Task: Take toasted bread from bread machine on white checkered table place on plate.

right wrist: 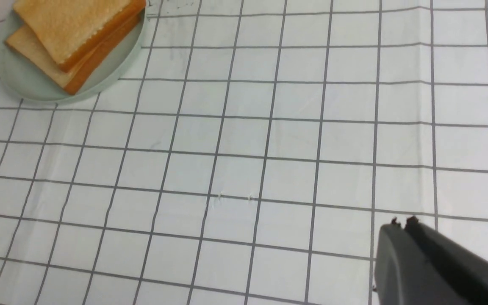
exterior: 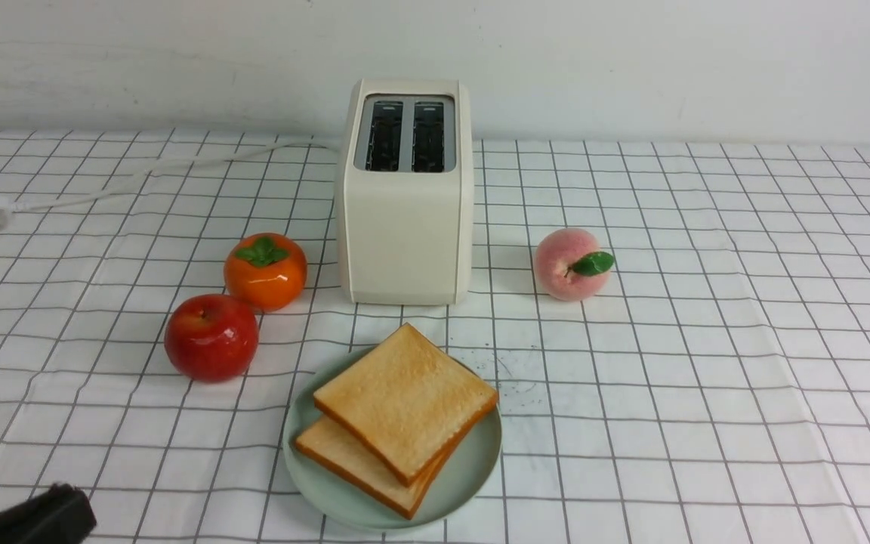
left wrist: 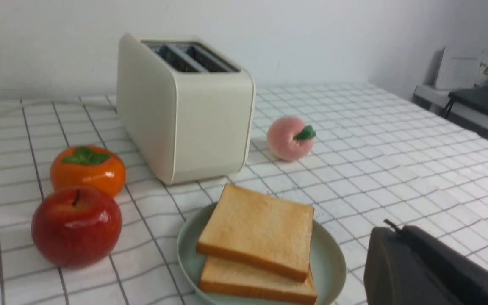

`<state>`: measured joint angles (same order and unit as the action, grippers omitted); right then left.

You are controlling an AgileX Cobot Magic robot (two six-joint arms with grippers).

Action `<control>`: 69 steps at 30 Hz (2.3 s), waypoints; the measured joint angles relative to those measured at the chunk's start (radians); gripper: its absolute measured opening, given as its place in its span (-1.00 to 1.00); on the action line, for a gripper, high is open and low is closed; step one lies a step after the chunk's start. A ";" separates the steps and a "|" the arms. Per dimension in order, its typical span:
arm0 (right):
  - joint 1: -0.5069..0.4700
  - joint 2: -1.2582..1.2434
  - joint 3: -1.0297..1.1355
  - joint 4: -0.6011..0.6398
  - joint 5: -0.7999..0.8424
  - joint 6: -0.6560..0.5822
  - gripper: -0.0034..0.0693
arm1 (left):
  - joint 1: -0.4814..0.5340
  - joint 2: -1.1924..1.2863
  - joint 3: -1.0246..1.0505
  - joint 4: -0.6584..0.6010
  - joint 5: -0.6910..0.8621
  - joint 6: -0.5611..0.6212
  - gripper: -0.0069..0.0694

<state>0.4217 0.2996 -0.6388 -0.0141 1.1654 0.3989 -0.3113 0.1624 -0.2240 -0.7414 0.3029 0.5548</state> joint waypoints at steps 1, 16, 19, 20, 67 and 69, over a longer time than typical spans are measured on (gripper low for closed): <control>0.000 -0.020 0.016 0.000 0.000 0.000 -0.90 | 0.000 0.000 0.029 0.000 0.000 0.000 -0.85; -0.005 -0.065 0.036 -0.007 0.004 0.000 -0.86 | 0.000 0.000 0.144 0.000 0.005 -0.001 -0.85; -0.051 -0.093 0.048 -0.035 -0.024 -0.001 -0.86 | 0.000 0.000 0.144 -0.001 0.005 -0.001 -0.85; -0.076 -0.106 0.065 -0.039 -0.066 -0.010 -0.86 | 0.000 0.000 0.144 -0.001 0.005 -0.001 -0.85; -0.420 -0.310 0.651 0.220 -0.752 -0.592 -0.85 | 0.000 0.000 0.144 -0.001 0.005 -0.001 -0.78; -0.420 -0.310 0.651 0.220 -0.753 -0.592 -0.85 | 0.000 0.000 0.144 -0.001 0.000 0.000 -0.78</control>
<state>0.0013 -0.0103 0.0124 0.2061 0.4123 -0.1936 -0.3113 0.1624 -0.0798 -0.7423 0.3032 0.5551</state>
